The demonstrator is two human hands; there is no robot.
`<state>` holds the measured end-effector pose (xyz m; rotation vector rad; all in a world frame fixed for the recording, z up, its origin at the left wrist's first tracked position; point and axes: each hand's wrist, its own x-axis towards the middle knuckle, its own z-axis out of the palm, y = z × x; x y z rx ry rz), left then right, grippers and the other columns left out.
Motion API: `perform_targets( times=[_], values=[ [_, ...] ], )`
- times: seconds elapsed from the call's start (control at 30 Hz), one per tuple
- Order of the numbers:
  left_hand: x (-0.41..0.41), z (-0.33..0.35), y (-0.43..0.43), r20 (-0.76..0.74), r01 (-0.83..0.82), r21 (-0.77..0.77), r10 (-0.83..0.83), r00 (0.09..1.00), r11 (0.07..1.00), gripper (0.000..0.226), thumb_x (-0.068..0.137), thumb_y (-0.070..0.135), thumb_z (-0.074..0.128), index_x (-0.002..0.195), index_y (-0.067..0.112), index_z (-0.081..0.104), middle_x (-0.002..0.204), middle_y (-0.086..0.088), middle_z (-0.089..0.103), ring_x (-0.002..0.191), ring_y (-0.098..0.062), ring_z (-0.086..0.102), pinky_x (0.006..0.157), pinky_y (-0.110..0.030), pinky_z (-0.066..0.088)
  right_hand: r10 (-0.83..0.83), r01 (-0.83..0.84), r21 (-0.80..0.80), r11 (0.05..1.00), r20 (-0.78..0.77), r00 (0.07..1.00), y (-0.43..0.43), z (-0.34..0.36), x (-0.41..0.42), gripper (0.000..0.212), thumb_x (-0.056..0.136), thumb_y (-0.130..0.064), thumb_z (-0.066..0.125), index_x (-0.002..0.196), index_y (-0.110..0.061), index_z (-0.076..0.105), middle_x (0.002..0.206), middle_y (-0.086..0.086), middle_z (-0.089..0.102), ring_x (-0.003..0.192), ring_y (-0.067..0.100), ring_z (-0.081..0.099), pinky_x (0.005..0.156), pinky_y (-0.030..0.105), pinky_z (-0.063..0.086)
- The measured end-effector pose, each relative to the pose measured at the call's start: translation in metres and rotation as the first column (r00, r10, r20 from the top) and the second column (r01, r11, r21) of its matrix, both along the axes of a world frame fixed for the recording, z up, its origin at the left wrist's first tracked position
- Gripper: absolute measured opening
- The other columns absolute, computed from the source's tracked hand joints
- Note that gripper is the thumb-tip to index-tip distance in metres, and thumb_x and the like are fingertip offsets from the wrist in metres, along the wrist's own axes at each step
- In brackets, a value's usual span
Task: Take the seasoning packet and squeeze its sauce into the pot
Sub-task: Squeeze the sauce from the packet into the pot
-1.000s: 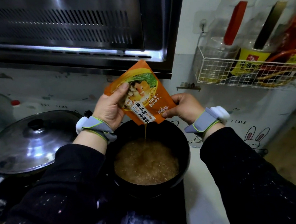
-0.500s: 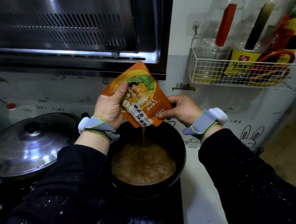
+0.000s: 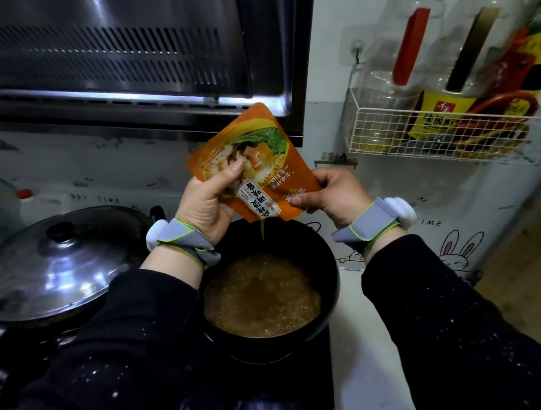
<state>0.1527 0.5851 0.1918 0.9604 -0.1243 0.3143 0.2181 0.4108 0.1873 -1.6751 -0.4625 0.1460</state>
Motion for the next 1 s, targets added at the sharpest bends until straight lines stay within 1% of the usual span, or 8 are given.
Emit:
perform_targets(
  times=[0.13, 0.33, 0.47, 0.6, 0.67, 0.77, 0.9, 1.0],
  values=[
    [-0.002, -0.004, -0.004, -0.060, 0.013, 0.037, -0.011, 0.998, 0.999, 0.045, 0.073, 0.005, 0.062, 0.117, 0.002, 0.057, 0.103, -0.010, 0.069, 0.099, -0.027, 0.066, 0.091, -0.046, 0.052, 0.020, -0.020, -0.019, 1.000, -0.034, 0.999, -0.001, -0.002, 0.000, 0.027, 0.061, 0.011, 0.075, 0.067, -0.011, 0.062, 0.045, -0.008, 0.064, 0.039, 0.003, 0.055, 0.037, 0.014, 0.041],
    [0.003, -0.013, -0.010, -0.155, -0.046, 0.041, 0.052, 0.987, 0.998, 0.017, 0.080, -0.004, 0.062, 0.095, 0.003, 0.065, 0.079, -0.004, 0.075, 0.076, -0.020, 0.072, 0.067, -0.036, 0.059, 0.038, -0.047, -0.111, 0.993, -0.086, 0.996, -0.003, -0.005, -0.001, 0.033, 0.057, 0.015, 0.075, 0.073, -0.012, 0.065, 0.060, -0.005, 0.068, 0.048, 0.004, 0.062, 0.044, 0.016, 0.048],
    [0.004, -0.016, -0.013, -0.147, -0.039, 0.057, 0.047, 0.988, 0.998, 0.015, 0.080, -0.008, 0.061, 0.089, 0.003, 0.065, 0.073, -0.005, 0.075, 0.071, -0.020, 0.073, 0.059, -0.031, 0.057, 0.046, -0.059, -0.219, 0.974, -0.066, 0.997, -0.001, -0.007, -0.004, 0.039, 0.060, 0.017, 0.071, 0.091, -0.006, 0.065, 0.093, 0.018, 0.068, 0.077, 0.023, 0.064, 0.073, 0.037, 0.056],
    [0.006, -0.018, -0.013, -0.131, -0.049, 0.063, 0.057, 0.990, 0.997, 0.016, 0.078, -0.007, 0.062, 0.089, 0.004, 0.065, 0.077, -0.006, 0.075, 0.076, -0.022, 0.072, 0.066, -0.035, 0.059, 0.053, -0.058, -0.302, 0.951, -0.026, 0.998, 0.001, -0.002, -0.003, 0.048, 0.065, 0.015, 0.068, 0.110, 0.001, 0.061, 0.113, 0.025, 0.065, 0.099, 0.034, 0.063, 0.097, 0.052, 0.047],
    [0.007, -0.019, -0.011, -0.127, -0.051, 0.078, 0.060, 0.990, 0.996, 0.018, 0.078, -0.007, 0.063, 0.092, 0.004, 0.065, 0.079, -0.006, 0.075, 0.078, -0.022, 0.072, 0.069, -0.036, 0.059, 0.074, -0.055, -0.401, 0.914, 0.033, 0.997, 0.001, -0.002, -0.001, 0.040, 0.070, 0.008, 0.067, 0.109, 0.001, 0.061, 0.113, 0.026, 0.065, 0.105, 0.039, 0.062, 0.097, 0.053, 0.047],
    [0.006, -0.021, -0.009, -0.133, -0.047, 0.088, 0.059, 0.989, 0.995, 0.019, 0.078, -0.009, 0.061, 0.092, 0.003, 0.064, 0.077, -0.005, 0.075, 0.076, -0.021, 0.072, 0.066, -0.034, 0.059, 0.081, -0.007, -0.493, 0.870, 0.130, 0.988, 0.003, 0.000, -0.001, 0.025, 0.074, 0.002, 0.064, 0.099, 0.001, 0.065, 0.103, 0.028, 0.068, 0.094, 0.035, 0.065, 0.092, 0.054, 0.049],
    [0.005, -0.019, -0.009, -0.124, -0.051, 0.104, 0.064, 0.990, 0.993, 0.020, 0.081, -0.012, 0.056, 0.092, 0.003, 0.063, 0.074, -0.005, 0.075, 0.073, -0.019, 0.072, 0.064, -0.032, 0.059, 0.060, 0.052, -0.515, 0.855, 0.198, 0.978, 0.006, 0.000, 0.003, 0.015, 0.074, 0.000, 0.063, 0.088, 0.000, 0.068, 0.094, 0.027, 0.070, 0.088, 0.035, 0.066, 0.087, 0.054, 0.051],
    [0.004, -0.013, -0.010, -0.111, -0.088, 0.104, 0.099, 0.989, 0.991, 0.016, 0.086, -0.005, 0.054, 0.098, 0.003, 0.061, 0.085, -0.008, 0.074, 0.080, -0.022, 0.070, 0.078, -0.040, 0.058, 0.011, 0.062, -0.451, 0.890, 0.157, 0.987, 0.006, -0.001, 0.006, 0.021, 0.075, -0.001, 0.065, 0.095, -0.005, 0.069, 0.099, 0.021, 0.072, 0.093, 0.037, 0.066, 0.090, 0.054, 0.050]
  ],
)
